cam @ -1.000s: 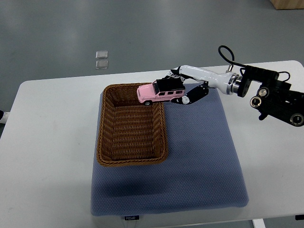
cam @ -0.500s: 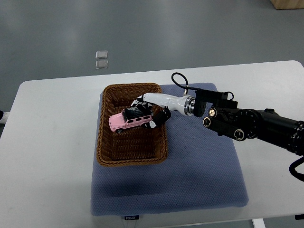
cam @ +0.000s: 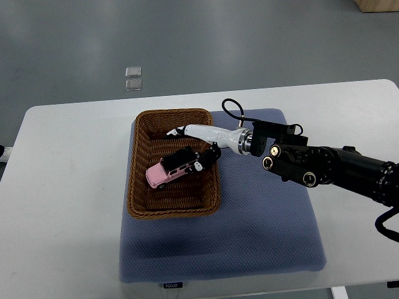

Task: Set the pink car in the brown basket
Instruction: 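Lower the pink car into the basket and release it with the right hand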

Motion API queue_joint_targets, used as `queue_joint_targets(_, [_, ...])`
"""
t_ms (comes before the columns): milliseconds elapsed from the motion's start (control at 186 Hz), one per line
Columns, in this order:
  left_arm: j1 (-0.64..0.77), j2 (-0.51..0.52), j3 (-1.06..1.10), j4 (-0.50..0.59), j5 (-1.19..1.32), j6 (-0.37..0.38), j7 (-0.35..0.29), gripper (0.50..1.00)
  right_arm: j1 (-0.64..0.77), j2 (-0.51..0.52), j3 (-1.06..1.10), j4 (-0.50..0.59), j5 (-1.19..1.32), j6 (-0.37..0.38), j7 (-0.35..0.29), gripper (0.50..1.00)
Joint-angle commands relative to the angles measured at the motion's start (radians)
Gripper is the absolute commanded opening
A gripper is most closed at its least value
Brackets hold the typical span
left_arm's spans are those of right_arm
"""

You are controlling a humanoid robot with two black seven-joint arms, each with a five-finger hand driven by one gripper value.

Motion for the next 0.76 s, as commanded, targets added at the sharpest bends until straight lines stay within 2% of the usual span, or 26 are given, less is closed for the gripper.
queue_joint_targets(0, [0.000,0.000,0.000,0.000,0.001,0.000,0.000,1.000,0.014,-0.019,0.065,0.003,0.019,0.007,0.001,0.911])
queue_joint_targets(167, [0.000,0.000,0.000,0.000,0.001,0.000,0.000,1.000,-0.009,-0.099,0.254,0.015,0.130,0.018,0.005,0.911])
queue_joint_targets(301, [0.000,0.000,0.000,0.000,0.001,0.000,0.000,1.000,-0.133,-0.110,0.482,0.017,0.373,0.028,0.007,0.911])
queue_joint_targets(376, [0.000,0.000,0.000,0.000,0.001,0.000,0.000,1.000,-0.202,-0.099,0.607,0.015,0.524,0.059,0.005,0.911])
queue_joint_targets(468, [0.000,0.000,0.001,0.000,0.001,0.000,0.001,1.000,-0.283,-0.093,0.743,0.006,0.746,0.133,0.005,0.911])
queue_joint_targets(581, [0.000,0.000,0.001,0.000,0.001,0.000,0.001,1.000,-0.344,-0.078,0.808,-0.012,0.938,0.194,0.005,0.911])
queue_joint_targets(753, [0.000,0.000,0.001,0.000,0.001,0.000,0.001,1.000,-0.363,-0.070,0.809,-0.043,1.056,0.206,0.005,0.911])
